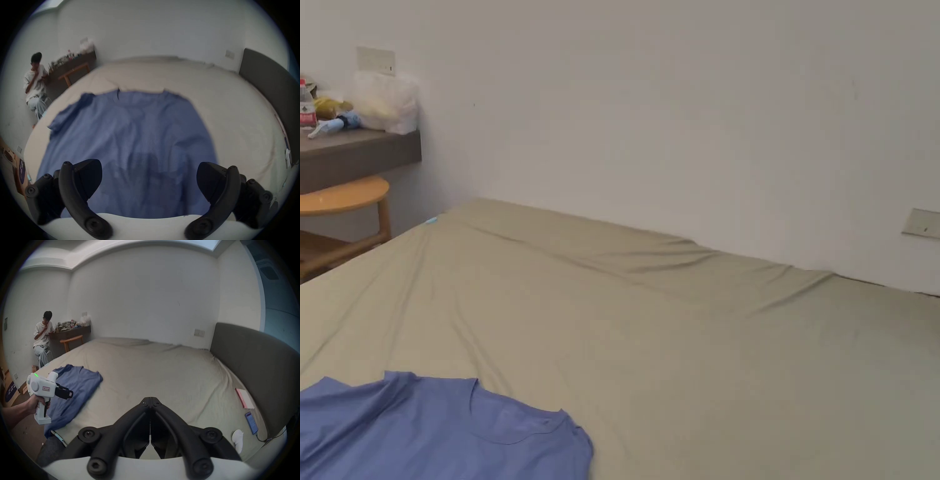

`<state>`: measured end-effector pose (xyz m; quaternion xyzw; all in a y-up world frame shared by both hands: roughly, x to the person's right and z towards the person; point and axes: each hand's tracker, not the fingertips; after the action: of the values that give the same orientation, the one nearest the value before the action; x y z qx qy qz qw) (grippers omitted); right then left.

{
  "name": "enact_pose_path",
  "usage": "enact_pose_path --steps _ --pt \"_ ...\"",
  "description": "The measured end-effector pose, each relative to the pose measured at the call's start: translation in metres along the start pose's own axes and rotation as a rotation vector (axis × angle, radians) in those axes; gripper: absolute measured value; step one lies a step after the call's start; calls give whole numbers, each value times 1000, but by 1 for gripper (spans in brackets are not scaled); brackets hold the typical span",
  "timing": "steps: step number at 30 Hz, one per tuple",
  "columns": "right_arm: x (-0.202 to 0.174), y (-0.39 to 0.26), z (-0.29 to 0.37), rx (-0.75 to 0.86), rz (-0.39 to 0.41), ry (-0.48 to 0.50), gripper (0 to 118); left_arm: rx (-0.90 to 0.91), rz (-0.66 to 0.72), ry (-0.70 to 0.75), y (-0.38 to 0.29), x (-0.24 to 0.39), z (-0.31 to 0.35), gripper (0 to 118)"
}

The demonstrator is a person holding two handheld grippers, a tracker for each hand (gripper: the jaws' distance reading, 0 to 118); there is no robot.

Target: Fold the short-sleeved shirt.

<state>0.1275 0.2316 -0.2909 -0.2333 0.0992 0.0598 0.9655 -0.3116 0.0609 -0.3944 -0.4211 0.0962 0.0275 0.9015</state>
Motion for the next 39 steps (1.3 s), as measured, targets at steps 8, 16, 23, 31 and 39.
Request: enact_pose_path --steps 8,16,23,31,39 --pt "-10 -20 -46 -76 -27 26 8 73 -61 76 11 -1 -30 6" --pt "3 -31 -26 -81 -48 34 8 278 -156 -49 54 48 51 4" --pt "44 -19 25 11 -90 -35 8 402 -183 -314 65 142 133 4" --pt "105 -17 100 118 -152 -176 8 430 -356 -681 41 309 210 4" --pt "166 -38 165 153 -225 -346 8 339 -479 -1009 -27 445 270 4"
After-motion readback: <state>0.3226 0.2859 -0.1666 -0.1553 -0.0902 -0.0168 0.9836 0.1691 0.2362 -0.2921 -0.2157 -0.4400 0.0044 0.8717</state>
